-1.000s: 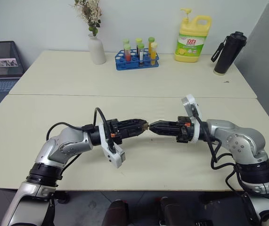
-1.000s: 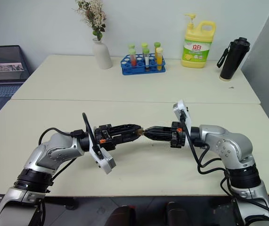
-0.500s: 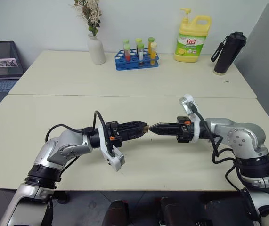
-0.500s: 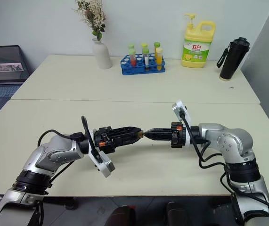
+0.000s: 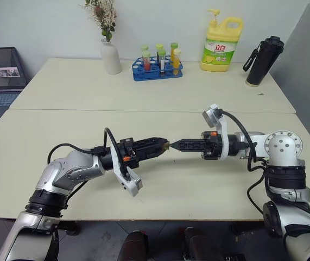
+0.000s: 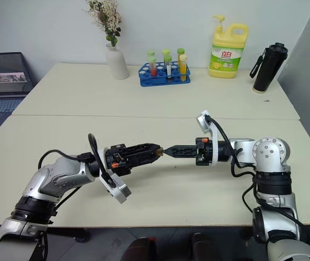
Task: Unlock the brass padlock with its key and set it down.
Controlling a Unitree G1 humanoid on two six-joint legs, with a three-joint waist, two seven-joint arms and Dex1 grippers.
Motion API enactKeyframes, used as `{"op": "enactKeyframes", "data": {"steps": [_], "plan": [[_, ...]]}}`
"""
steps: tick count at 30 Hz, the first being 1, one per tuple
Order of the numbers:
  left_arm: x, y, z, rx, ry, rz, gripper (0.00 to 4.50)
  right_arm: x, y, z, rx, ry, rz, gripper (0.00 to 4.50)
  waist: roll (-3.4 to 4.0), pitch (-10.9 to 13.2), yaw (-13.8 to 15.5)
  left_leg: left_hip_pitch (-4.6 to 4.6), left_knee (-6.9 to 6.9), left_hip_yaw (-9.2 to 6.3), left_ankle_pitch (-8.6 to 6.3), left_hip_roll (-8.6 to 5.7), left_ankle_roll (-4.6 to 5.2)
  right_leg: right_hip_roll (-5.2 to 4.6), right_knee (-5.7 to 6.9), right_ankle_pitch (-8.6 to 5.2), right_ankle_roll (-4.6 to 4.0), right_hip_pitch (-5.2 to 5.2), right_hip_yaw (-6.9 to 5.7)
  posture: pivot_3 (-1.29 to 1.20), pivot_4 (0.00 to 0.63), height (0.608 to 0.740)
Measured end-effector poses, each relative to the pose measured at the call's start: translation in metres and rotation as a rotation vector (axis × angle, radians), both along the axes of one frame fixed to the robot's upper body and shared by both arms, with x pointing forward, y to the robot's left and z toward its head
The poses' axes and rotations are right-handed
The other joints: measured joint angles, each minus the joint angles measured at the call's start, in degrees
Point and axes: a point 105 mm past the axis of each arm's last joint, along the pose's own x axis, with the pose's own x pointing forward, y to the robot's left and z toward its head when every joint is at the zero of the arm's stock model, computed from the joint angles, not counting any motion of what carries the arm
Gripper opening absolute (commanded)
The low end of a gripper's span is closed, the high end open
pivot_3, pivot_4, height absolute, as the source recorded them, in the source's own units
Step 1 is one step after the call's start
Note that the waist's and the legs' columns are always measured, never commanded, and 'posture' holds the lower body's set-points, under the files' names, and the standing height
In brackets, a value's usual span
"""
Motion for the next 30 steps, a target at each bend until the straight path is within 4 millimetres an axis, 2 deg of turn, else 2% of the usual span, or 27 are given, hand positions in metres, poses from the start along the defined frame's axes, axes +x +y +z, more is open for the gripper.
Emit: {"op": "enactKeyframes", "data": {"steps": [1,4,8,11,12,13,15,19,30], "plan": [[0.000,0.000,0.000,0.000,0.000,0.000,0.96,0.000,0.000,0.000,-0.003,-0.010,-0.003,0.00,0.00,0.00,0.00,0.00,0.00,0.00,0.00,0.00,0.00,0.00,0.00,0.00,0.00,0.00,0.00,0.00,0.150,0.740],[0.000,0.000,0.000,-0.002,0.001,0.001,0.96,-0.003,-0.001,0.003,-0.023,-0.113,-0.022,0.64,0.00,0.00,-0.02,0.00,-0.03,-0.01,0.00,0.00,0.00,0.01,-0.01,-0.01,0.01,-0.01,-0.01,0.00,0.150,0.740],[0.003,0.001,-0.001,0.005,0.010,0.018,0.96,-0.007,0.003,0.005,-0.017,-0.183,-0.011,2.10,0.00,0.00,-0.09,0.01,-0.02,0.00,0.00,0.01,0.00,0.03,0.00,-0.01,0.01,-0.01,-0.01,0.00,0.150,0.740],[0.003,0.000,-0.006,0.019,0.029,0.020,0.96,-0.010,0.003,-0.001,-0.108,-0.373,0.006,3.19,0.01,0.01,-0.06,0.00,-0.03,-0.02,0.00,0.01,0.00,0.04,-0.03,-0.06,0.11,-0.02,-0.04,0.00,0.150,0.740],[0.004,0.000,-0.007,0.021,0.037,0.027,0.96,-0.008,0.002,-0.003,-0.142,-0.442,0.007,3.25,0.01,0.01,-0.05,-0.01,-0.02,-0.02,0.00,0.00,0.00,0.04,-0.04,-0.07,0.11,-0.03,-0.04,0.00,0.150,0.740],[0.006,0.001,-0.007,0.020,0.041,0.034,0.96,-0.006,0.000,-0.006,-0.170,-0.495,0.004,3.64,0.01,0.01,-0.06,0.00,-0.02,0.00,0.00,-0.01,0.00,0.04,-0.04,-0.07,0.12,-0.03,-0.02,0.00,0.150,0.740],[0.007,0.002,-0.007,0.019,0.048,0.041,0.96,-0.004,-0.004,-0.007,-0.188,-0.562,-0.002,3.79,0.01,0.01,-0.07,0.00,-0.02,0.01,0.00,0.00,0.00,0.04,-0.03,-0.06,0.10,-0.03,-0.02,0.00,0.150,0.740],[0.007,0.001,-0.008,0.017,0.058,0.043,0.96,0.000,-0.016,-0.016,-0.224,-0.592,-0.021,3.79,0.01,0.01,-0.06,0.01,-0.02,0.01,0.00,0.01,0.00,0.04,-0.02,-0.02,0.03,-0.03,-0.01,0.00,0.150,0.740],[0.006,-0.003,-0.010,0.022,0.066,0.024,0.96,-0.003,0.011,-0.015,-0.117,-0.529,-0.036,3.79,0.01,0.01,-0.12,0.03,-0.02,0.03,0.00,0.07,0.00,0.07,0.01,-0.01,0.01,-0.03,0.01,0.00,0.150,0.740]]}}
